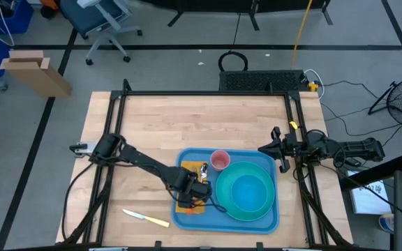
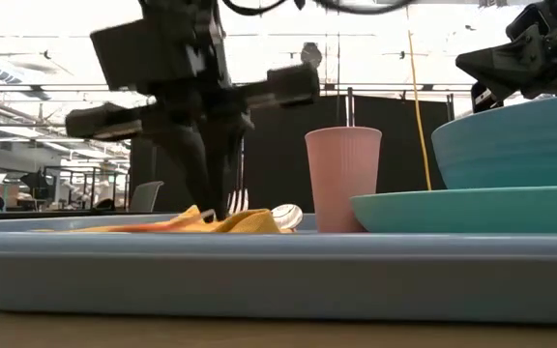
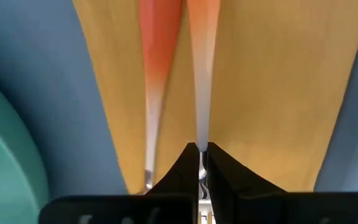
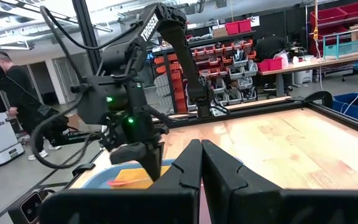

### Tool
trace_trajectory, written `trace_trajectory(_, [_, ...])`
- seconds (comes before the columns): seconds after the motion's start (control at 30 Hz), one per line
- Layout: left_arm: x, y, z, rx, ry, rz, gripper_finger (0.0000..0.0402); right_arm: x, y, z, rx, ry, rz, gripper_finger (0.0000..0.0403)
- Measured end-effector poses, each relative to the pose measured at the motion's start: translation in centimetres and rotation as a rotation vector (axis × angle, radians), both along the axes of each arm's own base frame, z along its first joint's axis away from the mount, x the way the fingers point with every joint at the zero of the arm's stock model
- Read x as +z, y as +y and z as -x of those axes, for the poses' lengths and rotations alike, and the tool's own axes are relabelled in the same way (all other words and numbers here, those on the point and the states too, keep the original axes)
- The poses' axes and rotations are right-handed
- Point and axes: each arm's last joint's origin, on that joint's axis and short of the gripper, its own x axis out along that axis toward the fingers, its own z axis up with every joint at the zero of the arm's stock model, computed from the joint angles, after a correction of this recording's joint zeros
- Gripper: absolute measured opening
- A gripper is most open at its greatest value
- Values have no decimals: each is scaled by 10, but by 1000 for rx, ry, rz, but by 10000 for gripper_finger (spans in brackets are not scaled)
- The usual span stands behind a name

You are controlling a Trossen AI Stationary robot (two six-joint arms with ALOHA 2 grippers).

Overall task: Set up tray
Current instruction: Put the orange fork to the left of the orange spoon on the yellow napkin, then put the light yellow knife to the left of the orange fork on the yellow napkin

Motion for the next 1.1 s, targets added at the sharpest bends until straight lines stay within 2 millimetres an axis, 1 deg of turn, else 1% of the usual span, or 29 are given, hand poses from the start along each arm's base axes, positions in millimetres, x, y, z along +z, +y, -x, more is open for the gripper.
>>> trace_trajectory(0.17, [-4, 10, -2, 1, 1, -13, 9, 0, 0, 0, 0, 0, 1, 0])
trace_trajectory(0.33, [-10, 16, -1, 20, 21, 12, 13, 0, 0, 0, 0, 0, 3, 0])
trace_trajectory(0.4, [-14, 18, 0, 43, 19, 18, 32, 0, 0, 0, 0, 0, 3, 0])
trace_trajectory(0.47, [-16, 19, 0, 75, 8, 15, 61, 0, 0, 0, 0, 0, 3, 0])
trace_trajectory(0.57, [-16, 20, -1, 138, -16, 7, 99, 0, 0, 0, 0, 0, 3, 0])
trace_trajectory(0.7, [-11, 18, -3, 204, -52, -23, 135, 0, 0, 0, 0, 0, 3, 0])
trace_trajectory(0.83, [9, 9, -3, 284, -127, -56, 160, 0, 0, 0, 0, 0, 3, 0])
trace_trajectory(0.9, [24, 3, 3, 315, -128, -36, 168, 0, 0, 0, 0, 1, 3, 0])
trace_trajectory(1.0, [45, -8, 12, 383, -113, 54, 175, 0, 0, 0, 2, 2, 2, 0])
trace_trajectory(1.1, [66, -19, 24, 519, -106, 162, 176, -1, 0, -1, 2, 9, 1, 0])
